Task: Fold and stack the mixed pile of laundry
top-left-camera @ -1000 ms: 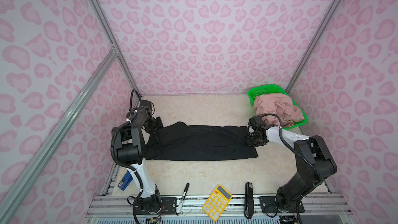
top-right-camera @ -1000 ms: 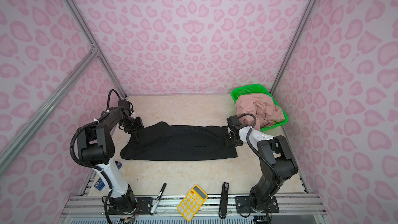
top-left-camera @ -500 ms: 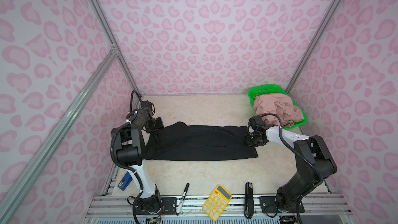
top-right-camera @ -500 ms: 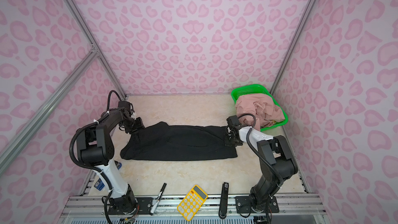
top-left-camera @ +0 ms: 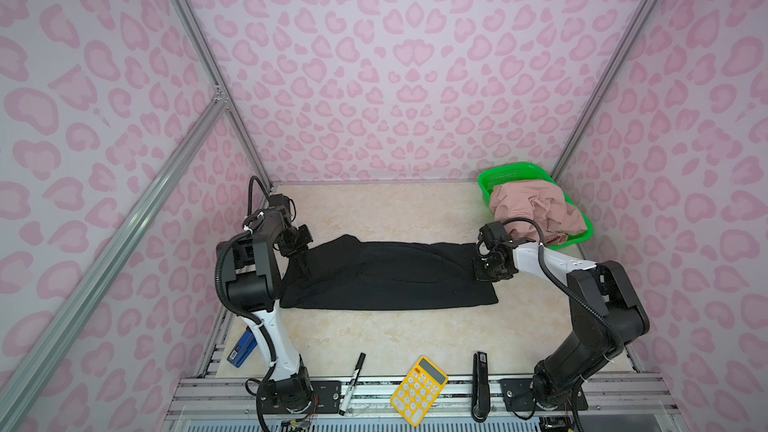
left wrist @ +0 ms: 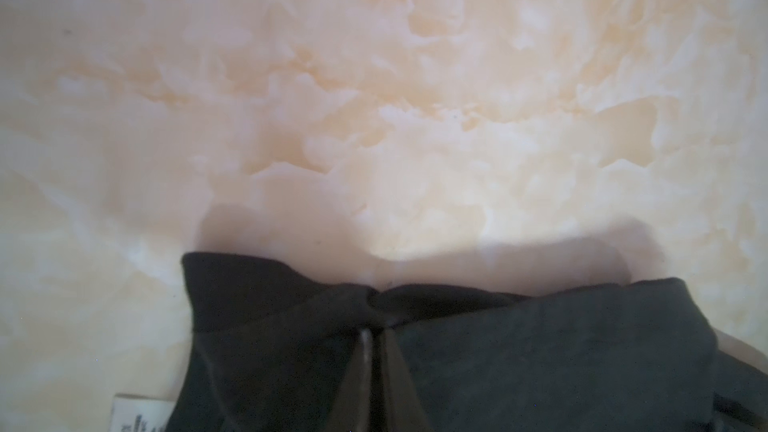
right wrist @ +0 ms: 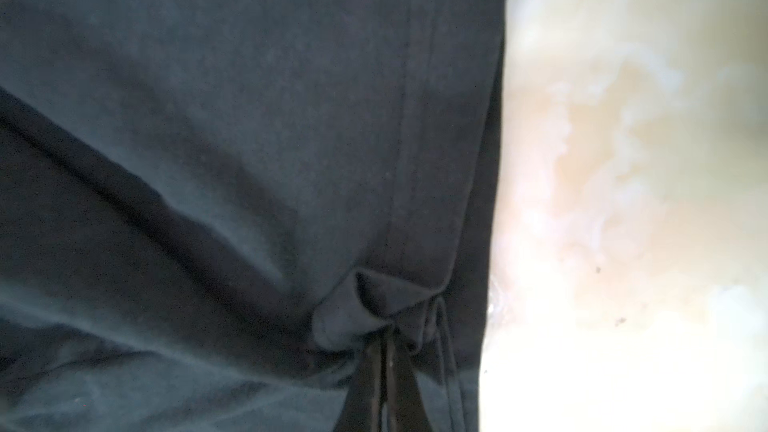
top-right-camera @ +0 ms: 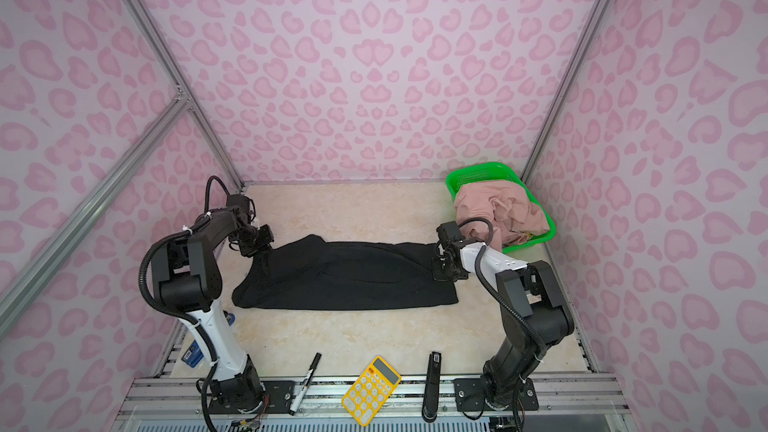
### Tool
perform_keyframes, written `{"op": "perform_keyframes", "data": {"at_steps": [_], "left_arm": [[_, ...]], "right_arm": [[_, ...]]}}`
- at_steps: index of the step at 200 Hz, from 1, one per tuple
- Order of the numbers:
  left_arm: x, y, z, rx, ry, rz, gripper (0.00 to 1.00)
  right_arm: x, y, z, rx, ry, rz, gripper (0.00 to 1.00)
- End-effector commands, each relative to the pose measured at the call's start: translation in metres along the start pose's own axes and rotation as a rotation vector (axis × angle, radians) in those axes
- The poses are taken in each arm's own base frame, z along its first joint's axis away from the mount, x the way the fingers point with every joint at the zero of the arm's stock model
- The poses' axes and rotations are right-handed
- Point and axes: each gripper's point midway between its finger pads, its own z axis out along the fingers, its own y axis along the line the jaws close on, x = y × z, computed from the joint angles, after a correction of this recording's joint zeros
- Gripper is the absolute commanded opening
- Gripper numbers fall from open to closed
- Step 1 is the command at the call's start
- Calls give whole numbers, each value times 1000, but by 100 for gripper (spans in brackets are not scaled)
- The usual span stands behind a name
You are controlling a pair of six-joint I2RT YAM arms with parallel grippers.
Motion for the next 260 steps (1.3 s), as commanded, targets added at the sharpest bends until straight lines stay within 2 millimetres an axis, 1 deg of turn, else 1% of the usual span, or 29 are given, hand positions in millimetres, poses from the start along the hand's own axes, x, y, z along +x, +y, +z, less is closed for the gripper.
{"op": "perform_keyframes", "data": {"at_steps": [1,21,44,77,92,119,132,138,143,145,153,172,180,194,210,213,215,222,233,238,240,243,244,245,247,248,251,260], "left_arm": [[-13,-14,-22,74,-63,5,3],[-24,-26,-44,137,-109,18,3],[-46,-45,-80,223,-188,50,3],[-82,-84,-138,393,-312,126,3],[-96,-102,-159,475,-355,166,3],[-115,-128,-187,595,-417,222,3],[-120,-140,-198,655,-426,251,3],[-120,-144,-200,681,-418,261,3],[-120,-148,-203,708,-413,276,3],[-121,-149,-203,714,-411,279,3],[-119,-153,-205,741,-404,296,3],[-110,-157,-204,770,-379,339,3],[-103,-157,-202,765,-364,354,3],[-85,-156,-199,743,-332,391,3],[-60,-153,-192,699,-298,425,3],[-55,-153,-193,690,-300,433,3],[-51,-151,-189,681,-289,433,3],[-39,-150,-188,654,-288,448,3],[-17,-145,-180,617,-263,456,3],[-7,-142,-177,601,-252,457,3],[-4,-141,-174,592,-246,455,3],[1,-140,-175,583,-250,457,3],[4,-138,-172,578,-240,453,3],[4,-139,-174,576,-247,455,3],[8,-137,-172,571,-240,452,3],[12,-135,-168,567,-228,446,3],[17,-133,-167,562,-227,446,3],[26,-126,-165,535,-241,430,3]], "right_arm": [[-9,0,-3,15,-13,-16,0],[-23,1,-10,24,-34,-39,0],[-42,3,-19,35,-61,-64,0],[-70,6,-25,33,-100,-81,0],[-83,7,-24,28,-114,-88,0],[-117,9,-26,19,-171,-102,0],[-133,10,-29,16,-193,-103,0],[-141,11,-31,14,-204,-106,0],[-142,10,-28,17,-196,-109,0],[-151,12,-34,14,-220,-110,0],[-160,13,-36,15,-234,-111,0],[-172,12,-37,22,-251,-114,0],[-175,11,-38,26,-255,-115,0],[-176,9,-39,34,-258,-118,0],[-171,7,-39,42,-257,-119,0],[-170,6,-39,44,-257,-118,0],[-169,6,-39,46,-257,-118,0],[-165,5,-38,50,-257,-117,0],[-158,2,-36,60,-252,-118,0],[-159,1,-38,65,-259,-118,0],[-150,-2,-32,71,-237,-118,0],[-146,-3,-28,76,-227,-120,0],[-146,-4,-29,77,-229,-120,0],[-145,-4,-29,79,-229,-121,0],[-144,-5,-28,82,-230,-124,0],[-144,-5,-28,83,-229,-124,0],[-143,-6,-28,87,-231,-127,0],[-141,-9,-25,101,-236,-134,0]]}}
